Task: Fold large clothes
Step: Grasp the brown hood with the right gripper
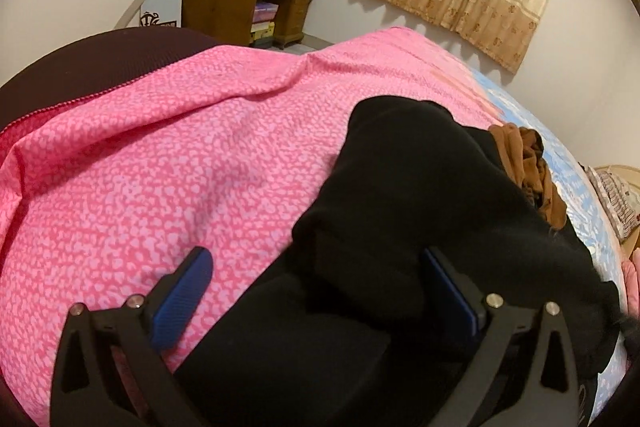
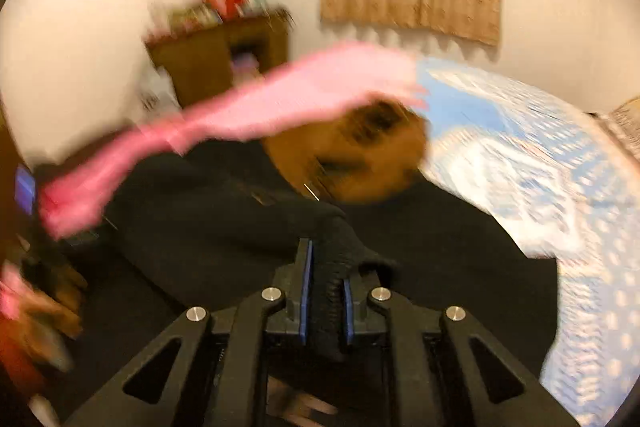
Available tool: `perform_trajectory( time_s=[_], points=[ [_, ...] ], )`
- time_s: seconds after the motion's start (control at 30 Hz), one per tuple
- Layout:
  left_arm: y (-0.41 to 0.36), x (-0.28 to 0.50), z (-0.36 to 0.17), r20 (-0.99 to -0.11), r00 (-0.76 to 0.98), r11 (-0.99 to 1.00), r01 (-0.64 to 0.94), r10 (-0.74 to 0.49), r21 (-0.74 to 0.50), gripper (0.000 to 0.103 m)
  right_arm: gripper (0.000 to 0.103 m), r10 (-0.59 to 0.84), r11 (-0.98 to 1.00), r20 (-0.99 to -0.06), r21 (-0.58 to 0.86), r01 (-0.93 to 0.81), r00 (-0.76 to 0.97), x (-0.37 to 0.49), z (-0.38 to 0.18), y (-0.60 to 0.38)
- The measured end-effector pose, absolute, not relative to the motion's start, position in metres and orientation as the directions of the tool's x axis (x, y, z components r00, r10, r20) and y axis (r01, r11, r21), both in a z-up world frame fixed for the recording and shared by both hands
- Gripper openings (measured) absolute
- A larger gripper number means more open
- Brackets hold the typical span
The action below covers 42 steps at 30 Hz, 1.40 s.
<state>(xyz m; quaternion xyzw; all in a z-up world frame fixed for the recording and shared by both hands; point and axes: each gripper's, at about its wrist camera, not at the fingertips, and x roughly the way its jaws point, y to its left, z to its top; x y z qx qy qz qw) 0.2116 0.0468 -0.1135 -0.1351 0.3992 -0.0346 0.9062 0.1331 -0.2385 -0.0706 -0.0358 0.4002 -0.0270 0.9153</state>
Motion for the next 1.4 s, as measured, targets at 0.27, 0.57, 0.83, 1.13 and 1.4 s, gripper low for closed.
perform_trajectory(
  time_s=[0.27, 0.57, 0.83, 1.13, 1.4],
  points=[
    [0.046, 0.212, -0.113, -0.714, 0.679, 0.962, -0.043, -0.17, -0.27, 0.103, 0.013, -0.048, 0.949, -0.725, 0.182, 0.258, 0.687, 0.085, -0.075, -0.31],
    [0.044, 0.213, -0.112, -0.71, 0.683, 0.962, -0.041, -0.171, -0.271, 0.103, 0.013, 0.145, 0.958, -0.601, 0.284, 0.04, 0.786, 0.107, -0.041, -0.249],
    [0.044, 0.213, -0.113, -0.706, 0.687, 0.962, -0.035, -0.174, -0.271, 0.103, 0.015, 0.29, 0.885, -0.685, 0.458, 0.086, 0.669, 0.136, -0.103, -0.274],
    [0.043, 0.213, -0.113, -0.706, 0.687, 0.962, -0.035, -0.175, -0.271, 0.103, 0.052, 0.425, 0.759, -0.545, 0.65, 0.043, 0.723, 0.133, -0.039, -0.309],
    [0.042, 0.213, -0.113, -0.704, 0.688, 0.961, -0.033, -0.176, -0.274, 0.103, 0.084, 0.254, 0.807, -0.573, 0.57, 0.156, 0.779, 0.225, 0.016, -0.373]
  ],
)
